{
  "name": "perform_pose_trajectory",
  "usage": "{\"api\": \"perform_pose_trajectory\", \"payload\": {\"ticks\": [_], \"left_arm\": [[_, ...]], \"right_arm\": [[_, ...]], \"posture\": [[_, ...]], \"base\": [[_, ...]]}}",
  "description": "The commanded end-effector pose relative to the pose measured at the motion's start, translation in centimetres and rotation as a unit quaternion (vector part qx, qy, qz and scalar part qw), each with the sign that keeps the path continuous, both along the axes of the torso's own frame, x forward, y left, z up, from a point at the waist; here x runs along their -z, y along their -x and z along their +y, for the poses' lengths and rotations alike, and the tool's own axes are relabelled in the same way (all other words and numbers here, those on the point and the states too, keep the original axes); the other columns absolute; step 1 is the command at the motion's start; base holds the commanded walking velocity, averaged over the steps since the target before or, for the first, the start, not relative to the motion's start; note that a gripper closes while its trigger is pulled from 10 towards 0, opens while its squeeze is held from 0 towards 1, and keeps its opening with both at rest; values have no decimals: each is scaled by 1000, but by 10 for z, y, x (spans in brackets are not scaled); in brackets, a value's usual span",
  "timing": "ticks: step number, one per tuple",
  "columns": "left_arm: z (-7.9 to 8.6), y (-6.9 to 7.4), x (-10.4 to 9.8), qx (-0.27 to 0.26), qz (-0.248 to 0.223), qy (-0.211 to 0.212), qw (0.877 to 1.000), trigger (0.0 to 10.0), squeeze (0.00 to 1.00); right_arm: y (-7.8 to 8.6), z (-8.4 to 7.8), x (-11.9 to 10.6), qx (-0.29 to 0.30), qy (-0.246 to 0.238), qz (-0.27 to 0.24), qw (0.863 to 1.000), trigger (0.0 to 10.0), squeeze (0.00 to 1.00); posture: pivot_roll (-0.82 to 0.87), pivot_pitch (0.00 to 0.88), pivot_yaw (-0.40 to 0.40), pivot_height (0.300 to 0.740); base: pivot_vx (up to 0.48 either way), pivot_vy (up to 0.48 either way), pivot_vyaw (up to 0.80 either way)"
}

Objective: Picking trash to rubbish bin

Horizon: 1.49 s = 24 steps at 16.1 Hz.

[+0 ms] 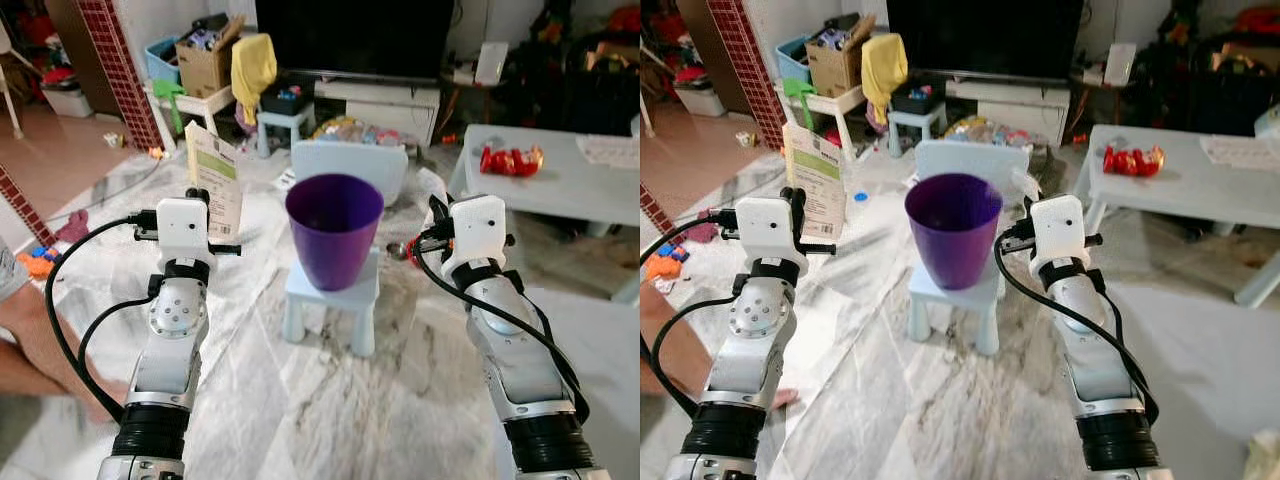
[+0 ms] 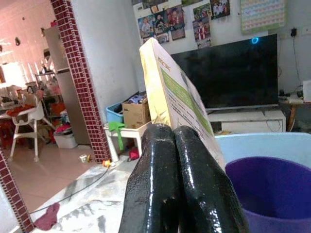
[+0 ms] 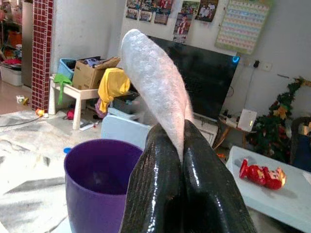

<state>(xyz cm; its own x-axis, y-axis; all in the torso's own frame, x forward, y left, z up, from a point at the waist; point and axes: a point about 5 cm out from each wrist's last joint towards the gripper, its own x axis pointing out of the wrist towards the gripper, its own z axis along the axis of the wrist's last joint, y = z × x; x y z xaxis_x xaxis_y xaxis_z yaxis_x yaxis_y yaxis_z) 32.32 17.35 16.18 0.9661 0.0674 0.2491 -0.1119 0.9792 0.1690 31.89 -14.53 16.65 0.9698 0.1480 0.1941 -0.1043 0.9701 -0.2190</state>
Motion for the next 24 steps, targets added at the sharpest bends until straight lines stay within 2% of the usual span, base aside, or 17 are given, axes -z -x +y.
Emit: {"api": "perform_pose_trajectory", "payload": {"ticks": [1, 14, 18, 24], "left_arm": [[1, -2, -1, 0, 5, 0, 1000, 0, 0], [1, -3, -2, 5, 6, -2, 1000, 0, 0], [-1, -3, -2, 7, 2, 4, 1000, 0, 0], [-7, -3, -2, 25, 4, 52, 998, 0, 0]], "right_arm": [[-1, -1, -4, 3, -1, -8, 1000, 0, 0], [-1, 1, -2, 2, 2, -9, 1000, 0, 0], [-1, 2, -2, 2, 0, -8, 1000, 0, 0], [-1, 1, 0, 3, -1, -7, 1000, 0, 0]], "posture": [[-36, 0, -4, 740], [-29, 0, 2, 740], [-28, 0, 1, 740], [-29, 0, 1, 740]], "base": [[409, 0, 0], [400, 0, 62], [0, 0, 355], [0, 0, 0]]}}
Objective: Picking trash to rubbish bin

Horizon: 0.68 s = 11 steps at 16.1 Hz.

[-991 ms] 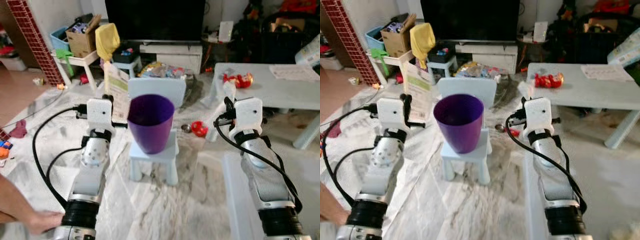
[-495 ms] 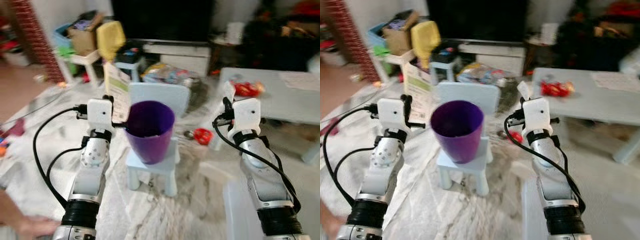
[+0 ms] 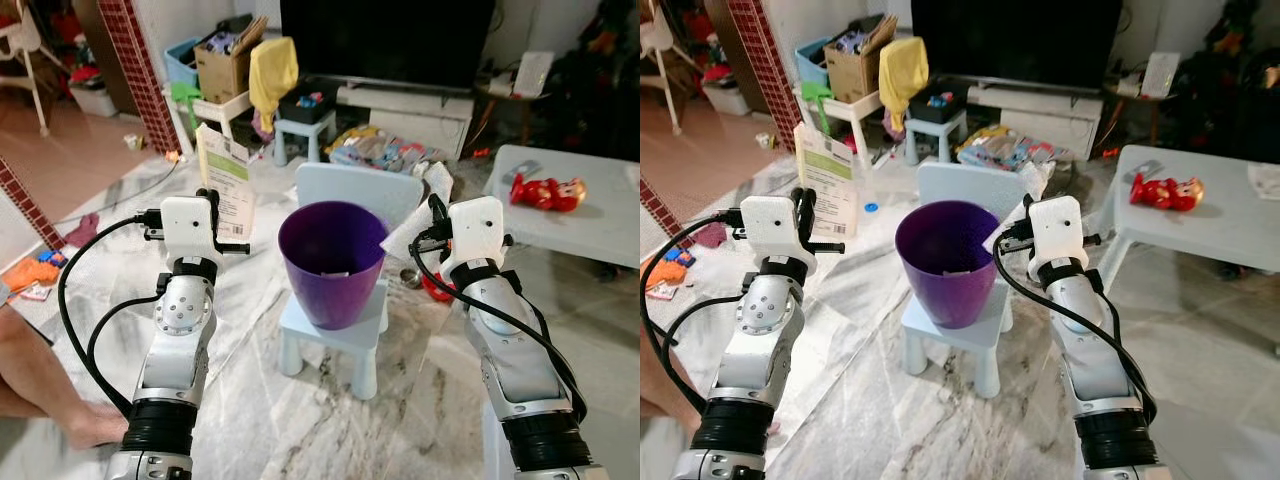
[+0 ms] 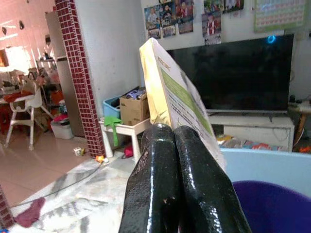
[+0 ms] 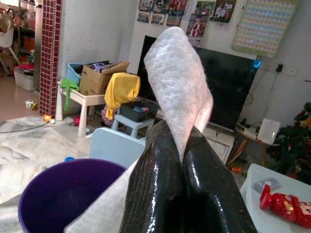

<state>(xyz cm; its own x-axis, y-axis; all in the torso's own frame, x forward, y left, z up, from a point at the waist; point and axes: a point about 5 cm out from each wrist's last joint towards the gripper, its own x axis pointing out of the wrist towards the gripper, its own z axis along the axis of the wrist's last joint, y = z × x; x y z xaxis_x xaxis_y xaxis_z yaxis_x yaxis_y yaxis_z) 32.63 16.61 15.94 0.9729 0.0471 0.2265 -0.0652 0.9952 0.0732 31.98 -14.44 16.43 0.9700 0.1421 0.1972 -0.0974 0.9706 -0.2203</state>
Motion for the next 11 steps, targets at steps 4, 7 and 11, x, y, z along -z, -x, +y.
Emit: {"api": "perform_pose_trajectory", "payload": {"ticks": [4, 7, 11], "left_arm": [[-2, 0, -3, 11, -1, 3, 1000, 0, 0], [-2, -1, -1, 12, 2, 1, 1000, 0, 0], [-2, -1, 0, 12, 6, -1, 1000, 0, 0]], "right_arm": [[0, -1, -3, 1, -1, -5, 1000, 0, 0], [0, -2, -2, 1, -1, -5, 1000, 0, 0], [0, -2, -2, 1, -1, -4, 1000, 0, 0]], "posture": [[-33, 0, 1, 740], [-33, 0, 0, 740], [-34, 0, -1, 740]], "base": [[0, 316, 0], [0, 480, 0], [0, 480, 0]]}}
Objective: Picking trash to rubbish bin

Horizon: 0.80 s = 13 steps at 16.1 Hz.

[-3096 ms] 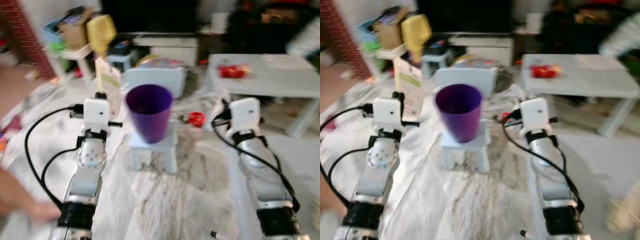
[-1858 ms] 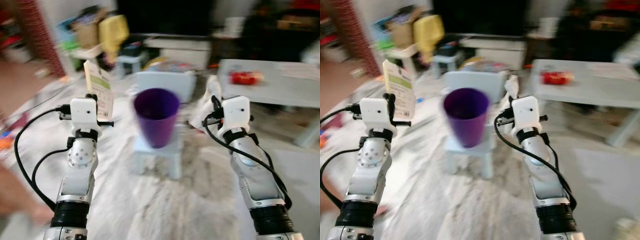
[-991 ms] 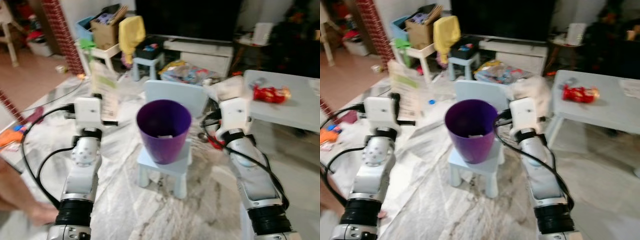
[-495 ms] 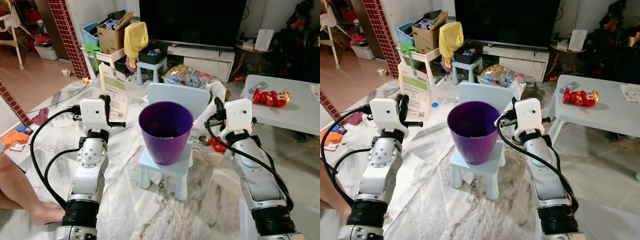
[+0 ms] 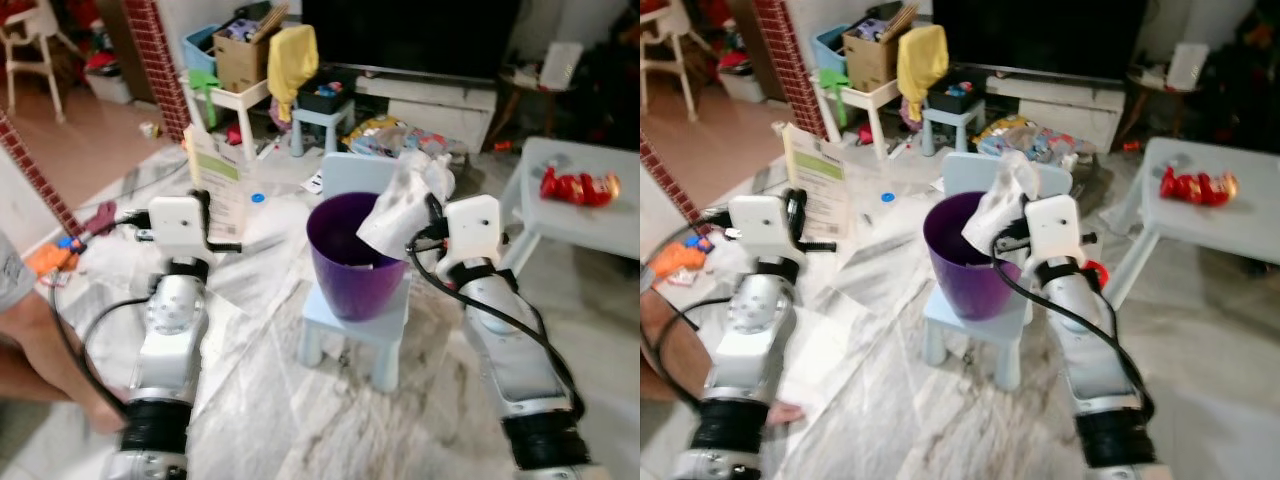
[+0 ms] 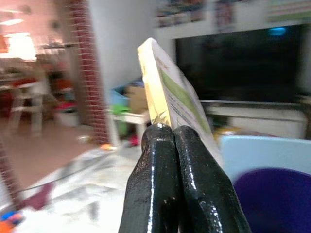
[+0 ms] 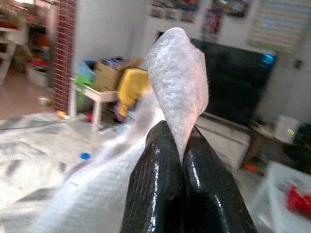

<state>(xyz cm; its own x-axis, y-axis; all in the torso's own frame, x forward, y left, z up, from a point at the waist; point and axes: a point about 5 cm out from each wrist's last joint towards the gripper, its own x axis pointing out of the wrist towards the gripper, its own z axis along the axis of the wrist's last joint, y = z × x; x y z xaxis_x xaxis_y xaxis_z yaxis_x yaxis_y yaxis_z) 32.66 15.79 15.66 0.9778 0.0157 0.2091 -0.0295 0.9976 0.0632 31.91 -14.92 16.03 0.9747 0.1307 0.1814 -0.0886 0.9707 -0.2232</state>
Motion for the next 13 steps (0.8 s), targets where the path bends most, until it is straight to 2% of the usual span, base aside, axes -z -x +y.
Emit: {"api": "perform_pose_trajectory", "payload": {"ticks": [1, 13], "left_arm": [[6, -1, -2, -6, -1, -6, 1000, 0, 0], [8, -1, -5, -8, -12, 13, 1000, 0, 0]], "right_arm": [[-1, 3, -6, -5, -2, -12, 1000, 0, 0], [-1, 2, -7, -6, -3, -10, 1000, 0, 0]], "posture": [[-35, 0, -1, 740], [-39, 0, -5, 740]], "base": [[0, 450, 0], [0, 0, 0]]}}
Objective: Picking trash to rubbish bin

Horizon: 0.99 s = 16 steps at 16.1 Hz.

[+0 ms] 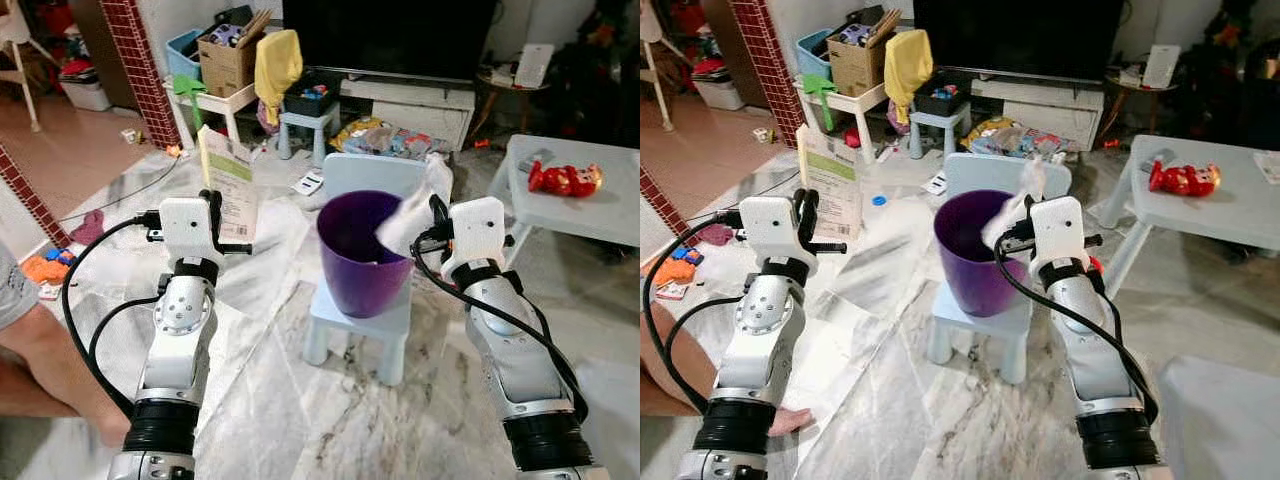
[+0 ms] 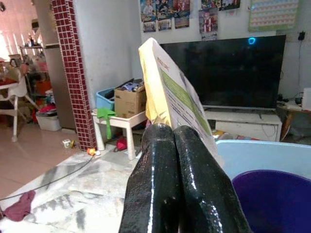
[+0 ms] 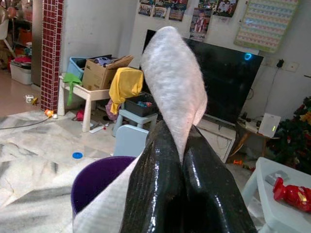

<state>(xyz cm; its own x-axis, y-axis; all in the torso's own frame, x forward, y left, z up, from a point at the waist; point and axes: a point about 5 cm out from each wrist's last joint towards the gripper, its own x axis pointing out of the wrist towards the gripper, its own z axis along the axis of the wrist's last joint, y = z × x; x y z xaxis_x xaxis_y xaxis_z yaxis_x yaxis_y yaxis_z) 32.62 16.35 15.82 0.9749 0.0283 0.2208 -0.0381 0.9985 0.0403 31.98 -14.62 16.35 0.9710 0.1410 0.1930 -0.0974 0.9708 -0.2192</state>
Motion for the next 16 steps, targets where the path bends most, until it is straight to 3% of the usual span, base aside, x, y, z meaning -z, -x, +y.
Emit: {"api": "perform_pose_trajectory", "payload": {"ticks": [1, 8, 16], "left_arm": [[2, -1, -4, -4, -6, 3, 1000, 0, 0], [2, -2, -4, 0, -2, 5, 1000, 0, 0], [-1, -1, -7, 17, -12, 10, 1000, 0, 0]], "right_arm": [[-1, -2, -3, 1, -5, 0, 1000, 0, 0], [-1, -2, -3, 1, -7, 0, 1000, 0, 0], [-1, 1, -2, -1, -4, -3, 1000, 0, 0]], "posture": [[-39, 0, -6, 740], [-37, 0, -4, 740], [-33, 0, -3, 740]], "base": [[0, 0, 0], [0, 0, -641], [74, 0, 0]]}}
